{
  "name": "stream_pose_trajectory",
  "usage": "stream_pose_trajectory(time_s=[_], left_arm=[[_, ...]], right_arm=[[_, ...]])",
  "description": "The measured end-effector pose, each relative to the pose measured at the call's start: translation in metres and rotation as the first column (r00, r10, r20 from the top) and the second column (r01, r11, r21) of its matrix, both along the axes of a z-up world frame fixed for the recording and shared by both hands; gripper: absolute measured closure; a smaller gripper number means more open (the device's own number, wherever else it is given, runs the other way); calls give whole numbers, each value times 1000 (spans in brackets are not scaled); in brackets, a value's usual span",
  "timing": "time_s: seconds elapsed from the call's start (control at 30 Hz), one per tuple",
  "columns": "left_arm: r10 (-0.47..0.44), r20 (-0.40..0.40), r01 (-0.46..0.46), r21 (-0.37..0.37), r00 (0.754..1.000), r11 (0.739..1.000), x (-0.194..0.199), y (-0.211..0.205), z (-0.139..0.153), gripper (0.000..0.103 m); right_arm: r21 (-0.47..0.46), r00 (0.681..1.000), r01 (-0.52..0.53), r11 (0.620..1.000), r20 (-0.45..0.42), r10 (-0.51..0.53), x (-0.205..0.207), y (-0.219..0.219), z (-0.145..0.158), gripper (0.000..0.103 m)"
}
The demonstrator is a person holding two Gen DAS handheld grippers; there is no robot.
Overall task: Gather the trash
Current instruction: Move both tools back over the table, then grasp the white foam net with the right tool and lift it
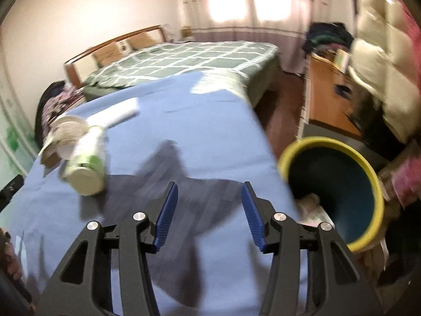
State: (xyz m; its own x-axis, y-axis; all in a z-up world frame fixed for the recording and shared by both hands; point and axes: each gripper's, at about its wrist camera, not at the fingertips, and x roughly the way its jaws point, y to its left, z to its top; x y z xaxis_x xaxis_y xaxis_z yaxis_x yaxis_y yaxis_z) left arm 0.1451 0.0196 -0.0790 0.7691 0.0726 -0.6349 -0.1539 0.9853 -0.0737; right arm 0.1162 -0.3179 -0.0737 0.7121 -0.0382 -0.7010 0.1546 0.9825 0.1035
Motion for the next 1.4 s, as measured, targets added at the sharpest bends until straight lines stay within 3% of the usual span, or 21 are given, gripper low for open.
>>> stream_pose_trajectory(time_s=[0.3,0.43,0.53,0.73,0.97,1.23,1.4], left_arm=[[149,3,-149,50,989,988,10,65,-18,5],[167,-9,-166,63,986,984,14,74,-24,5],[166,-26,-166,26,986,986,18,81,-26,5],[163,-22,-162,31,986,986,16,75,-24,5],[176,-39,-175,12,984,984,17,78,-27,5],[178,-41,-177,5,983,984,16,77,-29,5],[180,-44,-180,0,983,984,17,78,-29,5]], right_arm=[[0,980,-195,981,33,195,40,81,24,55],[15,966,-254,967,42,254,63,104,35,55],[16,953,-299,954,52,298,79,124,43,55],[35,961,-274,961,-32,275,158,120,39,55],[52,949,-256,965,-178,262,251,116,2,55],[24,933,-254,967,-258,251,287,126,-22,55],[-52,925,-273,961,-289,247,297,136,-27,54]])
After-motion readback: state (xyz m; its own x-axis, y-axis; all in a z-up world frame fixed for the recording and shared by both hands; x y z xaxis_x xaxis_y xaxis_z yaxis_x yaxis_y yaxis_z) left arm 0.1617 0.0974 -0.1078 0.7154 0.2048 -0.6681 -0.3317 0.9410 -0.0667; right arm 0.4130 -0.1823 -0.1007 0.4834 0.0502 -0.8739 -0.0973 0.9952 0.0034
